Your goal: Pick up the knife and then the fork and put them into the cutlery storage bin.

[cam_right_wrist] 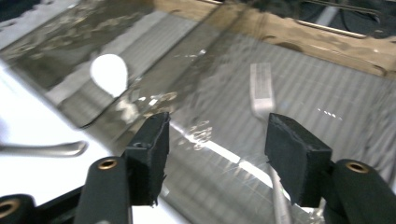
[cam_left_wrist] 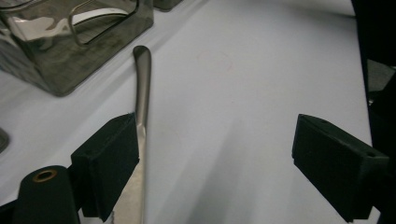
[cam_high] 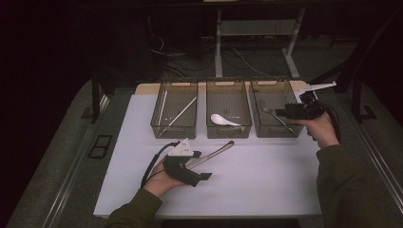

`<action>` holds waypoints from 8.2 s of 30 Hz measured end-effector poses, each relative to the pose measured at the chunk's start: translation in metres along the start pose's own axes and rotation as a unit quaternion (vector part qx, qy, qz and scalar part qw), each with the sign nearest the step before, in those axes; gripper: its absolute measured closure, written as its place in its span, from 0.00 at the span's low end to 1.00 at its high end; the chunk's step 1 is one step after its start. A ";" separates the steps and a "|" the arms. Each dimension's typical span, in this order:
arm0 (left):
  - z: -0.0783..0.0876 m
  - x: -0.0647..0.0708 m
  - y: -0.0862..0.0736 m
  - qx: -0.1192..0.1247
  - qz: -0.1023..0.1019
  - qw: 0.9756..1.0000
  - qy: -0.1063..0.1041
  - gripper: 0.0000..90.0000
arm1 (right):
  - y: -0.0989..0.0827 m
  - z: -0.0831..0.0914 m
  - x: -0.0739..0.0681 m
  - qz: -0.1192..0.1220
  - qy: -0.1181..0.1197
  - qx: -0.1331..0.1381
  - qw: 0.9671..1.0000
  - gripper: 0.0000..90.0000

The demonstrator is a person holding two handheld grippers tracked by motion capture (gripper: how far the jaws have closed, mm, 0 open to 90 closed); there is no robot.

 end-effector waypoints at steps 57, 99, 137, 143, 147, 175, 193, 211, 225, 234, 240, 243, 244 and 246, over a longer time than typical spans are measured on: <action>-0.090 -0.042 0.017 -0.083 -0.022 0.996 -0.027 0.99 | -0.131 0.019 -0.092 0.104 0.089 -0.021 0.990 0.30; -0.062 -0.035 -0.008 -0.108 -0.068 0.989 -0.073 0.86 | -0.131 0.020 -0.092 0.105 0.098 -0.021 0.989 0.30; -0.055 -0.019 0.011 -0.090 -0.083 0.988 -0.091 0.88 | -0.122 0.011 -0.116 0.177 0.140 -0.055 0.973 0.25; -0.053 -0.006 0.024 -0.078 -0.099 0.986 -0.107 0.88 | -0.111 0.005 -0.136 0.215 0.175 -0.087 0.957 0.24; -0.053 0.003 0.031 -0.072 -0.111 0.984 -0.118 0.88 | -0.109 -0.004 -0.149 0.255 0.193 -0.102 0.942 0.29; -0.052 0.032 0.051 -0.068 -0.172 0.971 -0.153 0.88 | -0.150 -0.033 -0.183 0.385 0.210 -0.247 0.864 0.86; -0.022 0.013 0.048 -0.034 -0.135 0.984 -0.116 0.70 | -0.145 -0.035 -0.171 0.375 0.195 -0.237 0.875 0.87; 0.035 0.009 -0.014 -0.016 -0.005 0.999 -0.051 0.55 | -0.104 0.004 -0.143 0.336 0.172 -0.156 0.913 0.87; 0.043 -0.003 -0.034 -0.010 0.040 0.999 -0.012 0.48 | -0.049 0.037 -0.092 0.240 0.132 -0.071 0.959 0.87; 0.042 -0.009 -0.039 -0.005 0.052 0.999 0.002 0.42 | -0.012 0.050 -0.038 0.164 0.074 -0.032 0.983 0.87; 0.038 -0.010 -0.041 -0.010 0.046 0.999 0.008 0.33 | 0.005 0.053 -0.006 0.101 0.038 -0.014 0.994 0.86; 0.038 -0.011 -0.040 -0.006 0.040 0.999 0.016 0.28 | 0.013 0.051 0.009 0.080 0.016 -0.007 0.997 0.86; 0.038 -0.011 -0.039 -0.005 0.040 0.999 0.020 0.25 | 0.015 0.049 0.013 0.073 0.007 -0.006 0.997 0.86; 0.038 -0.012 -0.038 -0.001 0.040 0.999 0.026 0.23 | 0.018 0.045 0.020 0.058 -0.007 -0.008 0.998 0.86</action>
Point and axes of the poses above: each handheld gripper's, and its own axes: z roughly backward along the jaws, y roughly out of its top, x roughly to its right, the point moved 8 cm from there along -z, roughly forward along the jaws, and after that the axes turned 14 degrees about -z, right-handed, at the moved point
